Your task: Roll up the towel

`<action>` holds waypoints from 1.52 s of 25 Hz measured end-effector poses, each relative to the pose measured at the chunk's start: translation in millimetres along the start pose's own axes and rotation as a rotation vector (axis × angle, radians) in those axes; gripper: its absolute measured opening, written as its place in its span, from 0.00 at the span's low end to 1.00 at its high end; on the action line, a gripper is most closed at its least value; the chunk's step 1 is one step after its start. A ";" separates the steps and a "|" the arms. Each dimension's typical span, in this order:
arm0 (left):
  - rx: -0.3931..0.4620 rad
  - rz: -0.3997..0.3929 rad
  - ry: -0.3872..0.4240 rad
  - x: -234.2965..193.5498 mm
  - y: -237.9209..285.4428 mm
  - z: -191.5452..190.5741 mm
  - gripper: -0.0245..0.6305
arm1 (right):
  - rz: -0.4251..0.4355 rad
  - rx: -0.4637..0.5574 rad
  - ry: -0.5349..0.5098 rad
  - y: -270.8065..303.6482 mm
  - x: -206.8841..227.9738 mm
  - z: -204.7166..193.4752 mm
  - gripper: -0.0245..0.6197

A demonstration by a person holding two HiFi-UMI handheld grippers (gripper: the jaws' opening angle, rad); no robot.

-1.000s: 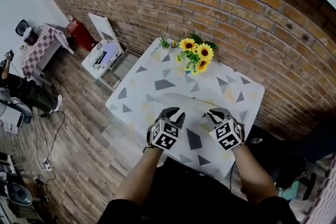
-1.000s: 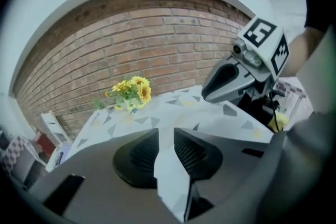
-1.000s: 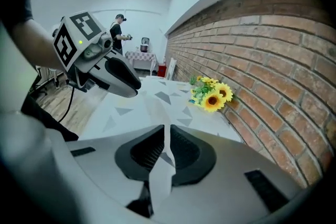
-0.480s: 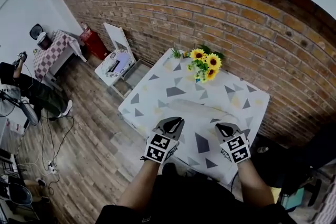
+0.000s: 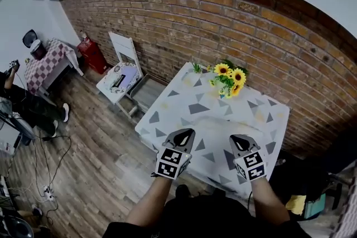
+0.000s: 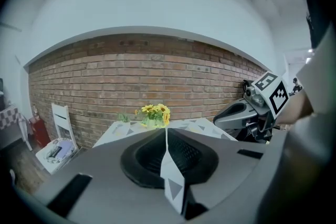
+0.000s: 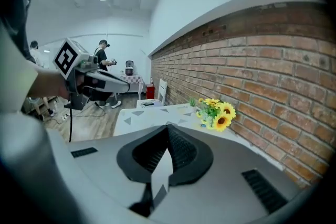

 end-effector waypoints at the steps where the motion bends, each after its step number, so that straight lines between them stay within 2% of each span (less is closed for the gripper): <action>1: 0.012 -0.009 0.008 -6.9 -6.5 2.2 0.08 | -0.018 0.006 -0.024 -0.3 -10.0 8.2 0.06; 4: 0.038 -0.045 0.035 -24.8 -19.4 5.0 0.08 | -0.044 0.014 -0.039 -5.1 -35.8 22.5 0.06; 7: 0.049 -0.061 0.042 -35.7 -25.2 5.2 0.08 | -0.052 -0.018 -0.034 -15.6 -51.9 19.5 0.06; 11: 0.062 -0.054 0.028 -37.8 -29.0 7.6 0.08 | -0.074 -0.006 0.048 -34.7 -38.8 11.8 0.06; 14: 0.083 -0.037 0.032 -37.4 -24.8 24.0 0.08 | -0.117 0.065 0.134 -50.7 -3.7 24.0 0.06; 17: 0.116 -0.040 0.049 -31.7 -20.4 44.1 0.08 | -0.124 0.186 0.198 -73.6 27.0 45.3 0.06; 20: 0.149 -0.034 0.075 -24.9 -14.7 59.4 0.07 | -0.133 0.301 0.215 -95.8 49.4 58.8 0.06; 22: 0.168 -0.037 0.086 -21.5 -10.3 68.8 0.07 | -0.154 0.334 0.206 -103.6 58.2 62.5 0.06; 25: 0.170 -0.048 0.098 -13.7 -3.1 75.1 0.07 | -0.162 0.325 0.196 -106.3 60.7 55.8 0.06; 31: 0.152 -0.058 0.100 -0.3 8.8 75.9 0.07 | -0.155 0.315 0.250 -109.5 61.8 36.0 0.06; 38: 0.140 -0.044 0.100 8.6 12.4 74.1 0.07 | -0.142 0.316 0.241 -110.4 69.1 27.3 0.06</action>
Point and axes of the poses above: the fingertips, and each gripper's own axes: y forward along the fingers, x to its right, z out of its top, the point moved 7 cm from there along -y, backward along the fingers, and after that the axes turned 7 degrees about -z, right-handed, at the moved point
